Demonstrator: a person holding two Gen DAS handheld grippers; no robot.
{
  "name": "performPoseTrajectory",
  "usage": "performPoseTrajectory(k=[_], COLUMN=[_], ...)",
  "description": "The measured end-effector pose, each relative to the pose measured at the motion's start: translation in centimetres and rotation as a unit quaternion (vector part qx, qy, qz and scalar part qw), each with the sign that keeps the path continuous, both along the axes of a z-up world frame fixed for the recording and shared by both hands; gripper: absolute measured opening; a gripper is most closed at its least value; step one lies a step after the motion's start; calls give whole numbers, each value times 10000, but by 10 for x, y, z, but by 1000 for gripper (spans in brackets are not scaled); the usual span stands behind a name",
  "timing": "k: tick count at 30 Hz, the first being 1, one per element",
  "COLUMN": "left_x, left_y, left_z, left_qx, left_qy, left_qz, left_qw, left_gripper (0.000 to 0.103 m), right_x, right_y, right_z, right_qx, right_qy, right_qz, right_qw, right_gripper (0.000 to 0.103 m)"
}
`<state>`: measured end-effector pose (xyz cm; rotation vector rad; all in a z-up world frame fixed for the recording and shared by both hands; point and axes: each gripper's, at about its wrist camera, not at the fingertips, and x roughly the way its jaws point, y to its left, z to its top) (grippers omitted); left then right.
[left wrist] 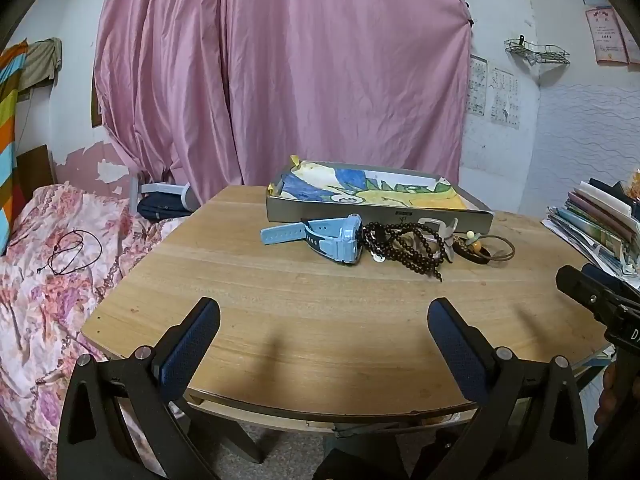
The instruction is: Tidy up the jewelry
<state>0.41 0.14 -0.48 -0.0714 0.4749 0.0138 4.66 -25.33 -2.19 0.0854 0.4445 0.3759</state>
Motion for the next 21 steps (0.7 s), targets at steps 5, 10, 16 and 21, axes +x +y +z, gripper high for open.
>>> performPoseTrajectory(k=[5, 10, 16, 21], left_x=[0, 0, 1, 1], left_y=[0, 0, 0, -1], left_z=[-1, -3, -5, -5], left_qx=[2, 8, 8, 4], left_qy=[7, 21, 11, 14], left_qz=[0, 4, -3, -3], left_qw=[10000, 10000, 10000, 10000], left_gripper=[102, 102, 102, 102], right_x=[1, 1, 2, 2], right_y=[0, 0, 1, -1], right_z=[-1, -1, 0, -1], right_qx=[5, 4, 8, 7], right_qy=[13, 16, 28, 32], right_qz=[-2, -1, 0, -2], right_qw=[10000, 10000, 10000, 10000], right_gripper=[103, 103, 103, 103])
